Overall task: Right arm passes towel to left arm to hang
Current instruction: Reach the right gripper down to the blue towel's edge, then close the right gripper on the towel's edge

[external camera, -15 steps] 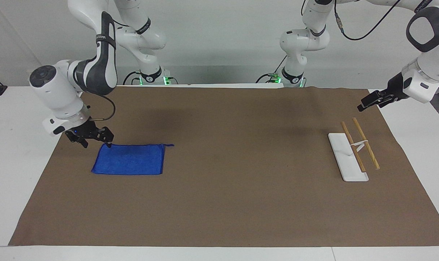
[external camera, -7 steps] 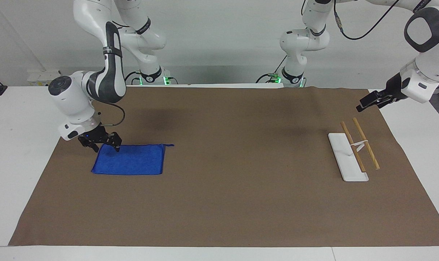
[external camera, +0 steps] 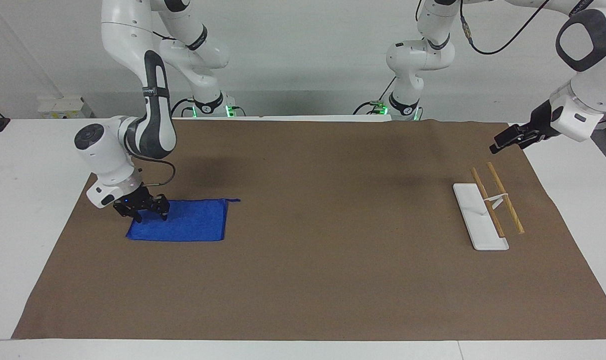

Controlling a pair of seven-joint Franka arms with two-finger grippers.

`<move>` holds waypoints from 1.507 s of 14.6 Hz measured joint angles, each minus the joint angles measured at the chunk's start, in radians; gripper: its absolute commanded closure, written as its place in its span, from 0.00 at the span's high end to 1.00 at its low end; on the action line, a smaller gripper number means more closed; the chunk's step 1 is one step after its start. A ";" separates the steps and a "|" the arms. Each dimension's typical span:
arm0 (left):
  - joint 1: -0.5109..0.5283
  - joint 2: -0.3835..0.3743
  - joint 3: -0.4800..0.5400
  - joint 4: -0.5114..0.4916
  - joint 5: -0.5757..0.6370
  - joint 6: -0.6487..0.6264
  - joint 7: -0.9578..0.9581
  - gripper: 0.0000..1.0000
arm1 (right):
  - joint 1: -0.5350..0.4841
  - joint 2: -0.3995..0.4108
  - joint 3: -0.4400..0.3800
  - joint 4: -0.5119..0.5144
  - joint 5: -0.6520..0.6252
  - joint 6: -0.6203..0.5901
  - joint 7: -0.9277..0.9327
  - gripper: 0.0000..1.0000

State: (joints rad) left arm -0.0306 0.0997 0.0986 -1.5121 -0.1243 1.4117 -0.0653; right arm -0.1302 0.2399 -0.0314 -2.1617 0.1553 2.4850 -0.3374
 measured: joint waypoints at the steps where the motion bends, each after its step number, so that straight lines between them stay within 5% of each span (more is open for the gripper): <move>1: 0.000 -0.003 0.000 0.000 0.000 -0.002 0.000 1.00 | 0.002 0.000 0.001 0.000 0.000 0.000 -0.001 0.66; 4: 0.000 -0.008 0.000 0.000 0.001 -0.005 0.000 1.00 | 0.005 0.000 0.002 0.000 0.000 -0.001 -0.004 0.56; 14: 0.000 -0.009 0.000 0.000 0.001 -0.006 0.000 1.00 | 0.005 0.003 0.002 -0.005 0.000 -0.004 -0.005 0.54; 18: 0.000 -0.009 0.000 0.000 0.001 -0.006 0.000 1.00 | 0.005 0.003 0.001 -0.005 -0.001 -0.004 -0.006 0.00; 22: 0.000 -0.009 0.000 0.000 0.001 -0.004 -0.002 1.00 | 0.005 0.002 0.000 -0.005 -0.002 -0.004 -0.006 0.00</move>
State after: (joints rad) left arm -0.0306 0.0908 0.0986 -1.5120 -0.1229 1.4073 -0.0670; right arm -0.1253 0.2419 -0.0316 -2.1672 0.1537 2.4808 -0.3435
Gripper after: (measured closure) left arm 0.000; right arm 0.978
